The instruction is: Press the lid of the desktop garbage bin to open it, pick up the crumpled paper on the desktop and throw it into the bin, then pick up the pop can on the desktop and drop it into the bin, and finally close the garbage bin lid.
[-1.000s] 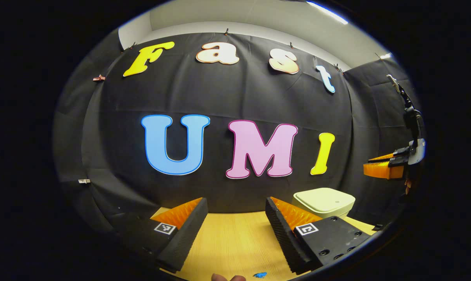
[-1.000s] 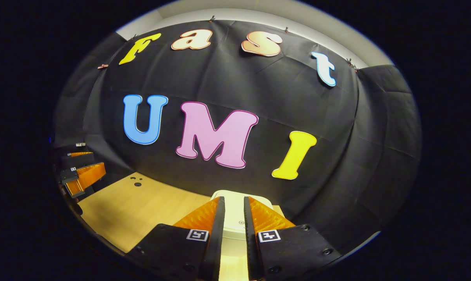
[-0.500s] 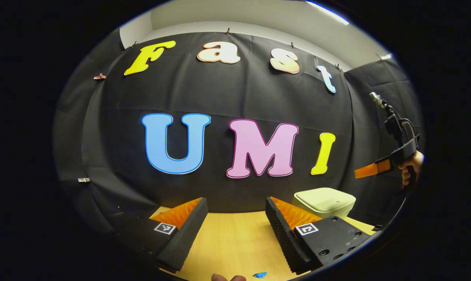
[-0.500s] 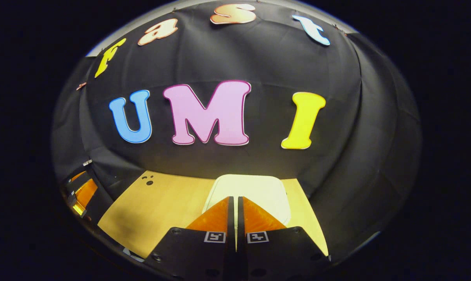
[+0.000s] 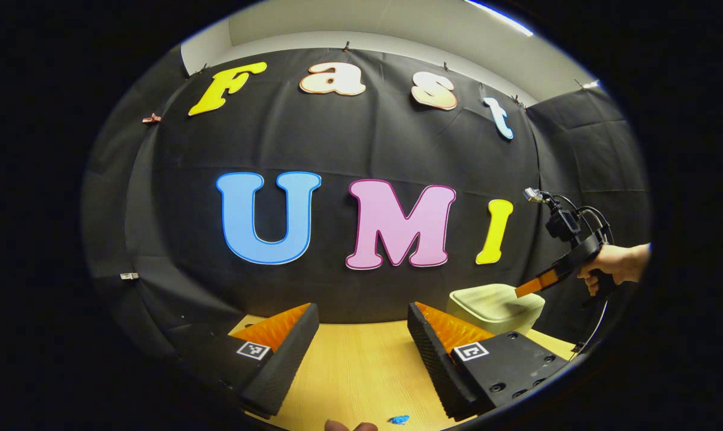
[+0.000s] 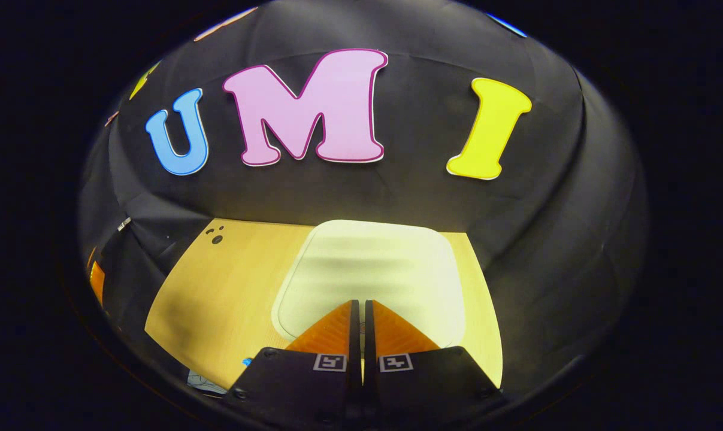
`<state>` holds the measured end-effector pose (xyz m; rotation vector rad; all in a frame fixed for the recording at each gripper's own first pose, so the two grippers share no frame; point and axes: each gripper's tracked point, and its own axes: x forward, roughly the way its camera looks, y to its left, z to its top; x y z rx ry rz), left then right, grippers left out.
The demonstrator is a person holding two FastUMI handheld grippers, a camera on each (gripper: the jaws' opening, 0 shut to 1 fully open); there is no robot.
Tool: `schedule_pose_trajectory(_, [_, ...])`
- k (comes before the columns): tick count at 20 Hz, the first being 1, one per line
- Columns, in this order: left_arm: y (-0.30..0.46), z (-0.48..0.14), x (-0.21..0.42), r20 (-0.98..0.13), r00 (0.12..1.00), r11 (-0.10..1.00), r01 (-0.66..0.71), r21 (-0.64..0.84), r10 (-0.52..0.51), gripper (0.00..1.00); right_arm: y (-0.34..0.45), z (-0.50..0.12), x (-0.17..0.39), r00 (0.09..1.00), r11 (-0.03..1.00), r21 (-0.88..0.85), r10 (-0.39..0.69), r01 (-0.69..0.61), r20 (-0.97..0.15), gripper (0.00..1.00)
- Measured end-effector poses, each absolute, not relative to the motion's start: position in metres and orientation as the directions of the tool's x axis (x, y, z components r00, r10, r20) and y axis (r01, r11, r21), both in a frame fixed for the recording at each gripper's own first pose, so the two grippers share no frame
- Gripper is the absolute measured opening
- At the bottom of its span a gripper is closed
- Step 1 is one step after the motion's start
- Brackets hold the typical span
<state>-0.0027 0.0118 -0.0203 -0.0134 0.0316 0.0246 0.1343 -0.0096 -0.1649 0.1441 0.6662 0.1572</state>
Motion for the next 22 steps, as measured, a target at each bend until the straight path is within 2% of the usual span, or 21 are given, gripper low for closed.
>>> schedule_pose_trajectory(14, [0.012, -0.023, -0.005, -0.041, 0.998, 0.999, -0.039, -0.011, 0.038, 0.96, -0.008, -0.191, 0.130, 0.731, 0.964, 0.237, 0.249, -0.122, -0.636, 0.05])
schedule_pose_trajectory(22, [0.012, -0.018, -0.009, -0.031, 0.999, 0.999, -0.038, 0.002, 0.038, 0.96, -0.007, -0.161, 0.139, 0.791, 0.967, 0.216, 0.236, -0.134, -0.564, 0.05])
